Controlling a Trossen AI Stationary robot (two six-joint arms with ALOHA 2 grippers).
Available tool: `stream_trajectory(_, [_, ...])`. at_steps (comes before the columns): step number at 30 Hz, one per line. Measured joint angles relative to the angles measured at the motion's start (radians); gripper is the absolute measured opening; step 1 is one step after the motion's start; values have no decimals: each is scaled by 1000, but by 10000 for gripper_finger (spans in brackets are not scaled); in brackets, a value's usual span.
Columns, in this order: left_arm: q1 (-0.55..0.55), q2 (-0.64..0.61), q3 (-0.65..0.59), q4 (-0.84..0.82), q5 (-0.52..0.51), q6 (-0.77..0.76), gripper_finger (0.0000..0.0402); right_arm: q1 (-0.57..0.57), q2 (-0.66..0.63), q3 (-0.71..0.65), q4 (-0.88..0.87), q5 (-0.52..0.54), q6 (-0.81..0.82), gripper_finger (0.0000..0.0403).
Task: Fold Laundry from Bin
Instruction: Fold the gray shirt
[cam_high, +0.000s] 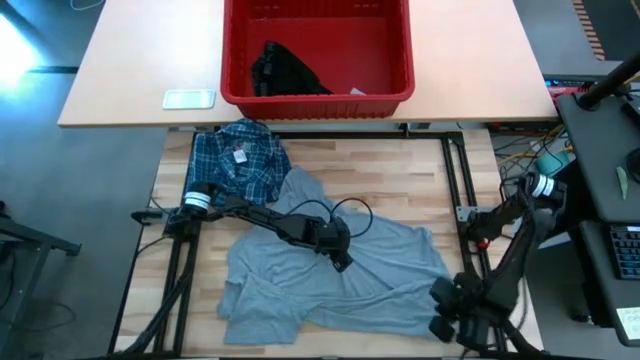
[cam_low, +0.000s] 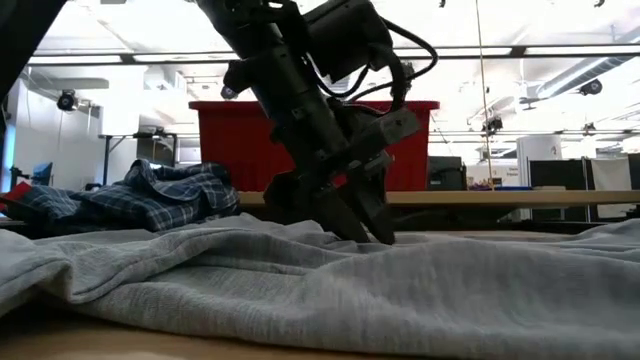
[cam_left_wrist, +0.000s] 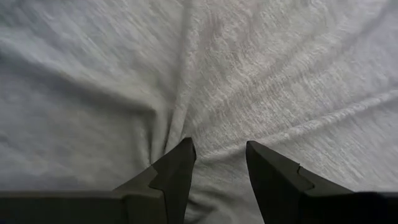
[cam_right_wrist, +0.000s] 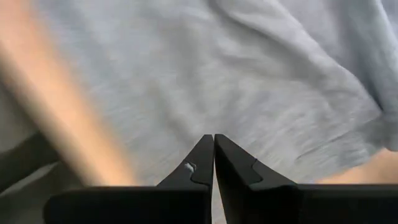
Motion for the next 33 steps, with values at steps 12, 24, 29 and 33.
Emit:
stream_trajectory(12, [10, -1, 0, -30, -25, 18, 141, 35, 77, -81, 140, -238, 45, 9])
stream_trajectory(24, [12, -2, 0, -35, -21, 26, 141, 22, -99, -43, 127, -144, 100, 9])
stream_trajectory(29, [12, -2, 0, -36, -11, 40, 141, 9, 1, -91, 218, -188, 91, 9])
stream_trajectory(33, [16, -6, 1, -41, 14, 87, 141, 16, 88, -88, 327, -284, 40, 9])
